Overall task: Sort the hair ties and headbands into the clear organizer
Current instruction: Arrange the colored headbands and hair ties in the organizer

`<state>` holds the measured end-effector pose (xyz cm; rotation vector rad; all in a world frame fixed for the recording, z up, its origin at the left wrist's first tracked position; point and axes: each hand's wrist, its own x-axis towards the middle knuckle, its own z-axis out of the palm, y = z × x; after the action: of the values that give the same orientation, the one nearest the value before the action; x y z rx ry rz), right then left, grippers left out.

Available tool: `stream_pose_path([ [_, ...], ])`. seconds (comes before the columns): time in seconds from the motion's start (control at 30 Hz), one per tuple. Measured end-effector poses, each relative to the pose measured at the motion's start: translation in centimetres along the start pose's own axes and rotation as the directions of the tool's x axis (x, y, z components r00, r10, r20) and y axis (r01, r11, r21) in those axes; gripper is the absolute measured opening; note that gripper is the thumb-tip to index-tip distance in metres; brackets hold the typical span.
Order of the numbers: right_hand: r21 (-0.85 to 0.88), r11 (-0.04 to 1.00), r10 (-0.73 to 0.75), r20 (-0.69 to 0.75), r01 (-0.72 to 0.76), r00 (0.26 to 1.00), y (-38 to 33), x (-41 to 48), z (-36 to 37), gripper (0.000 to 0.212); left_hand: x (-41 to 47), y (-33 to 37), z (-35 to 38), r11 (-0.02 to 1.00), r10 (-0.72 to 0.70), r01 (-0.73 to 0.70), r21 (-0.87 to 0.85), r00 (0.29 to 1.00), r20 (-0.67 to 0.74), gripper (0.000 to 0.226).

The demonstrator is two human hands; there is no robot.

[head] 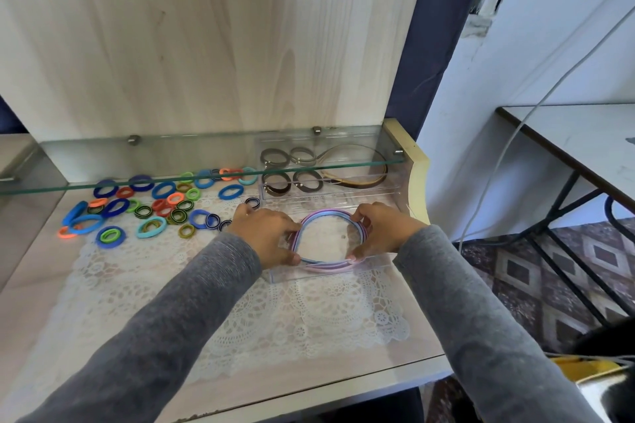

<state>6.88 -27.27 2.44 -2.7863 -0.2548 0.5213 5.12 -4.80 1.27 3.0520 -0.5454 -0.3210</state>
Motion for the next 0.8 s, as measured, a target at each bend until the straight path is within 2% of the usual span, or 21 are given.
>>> stream_pose_path([
  [0.13, 0.089, 0.995, 0.037, -0.038, -0.034, 0.999, 0.2, 0.3, 0.2, 0.053, -0.1, 0.2, 0.3, 1.000, -0.002, 0.000, -0.029, 0.998, -0.056, 0.050],
  [0.3, 0.094, 0.992, 0.097, -0.208, -0.078, 0.973, 0.1, 0.9, 1.1, 0.028, 0.1, 0.5, 0.2, 0.999, -0.016, 0.013, -0.043, 0.998, -0.061, 0.046],
  [0.43, 0.113, 0.990, 0.111, -0.253, -0.085, 0.961, -0.4, 1.0, 1.6, 0.030, 0.5, 0.4, 0.2, 1.000, -0.014, 0.013, -0.022, 0.999, -0.037, 0.051],
  [0.53, 0.042, 0.997, 0.076, -0.268, -0.067, 0.960, -0.5, 1.0, 1.8, 0.028, 0.7, 0.1, 0.3, 1.000, -0.002, 0.002, -0.015, 1.000, -0.002, 0.053],
  [0.73, -0.218, 0.974, 0.005, -0.274, -0.067, 0.962, -1.1, 0.7, 1.8, 0.033, 0.9, 0.4, 1.0, 0.998, -0.009, 0.006, -0.063, 0.999, -0.041, 0.056],
  [0.8, -0.256, 0.965, -0.023, -0.280, -0.051, 0.960, -1.2, 0.8, 1.9, 0.034, 0.9, 0.4, 1.1, 0.997, -0.018, 0.015, -0.073, 0.999, -0.047, 0.057],
])
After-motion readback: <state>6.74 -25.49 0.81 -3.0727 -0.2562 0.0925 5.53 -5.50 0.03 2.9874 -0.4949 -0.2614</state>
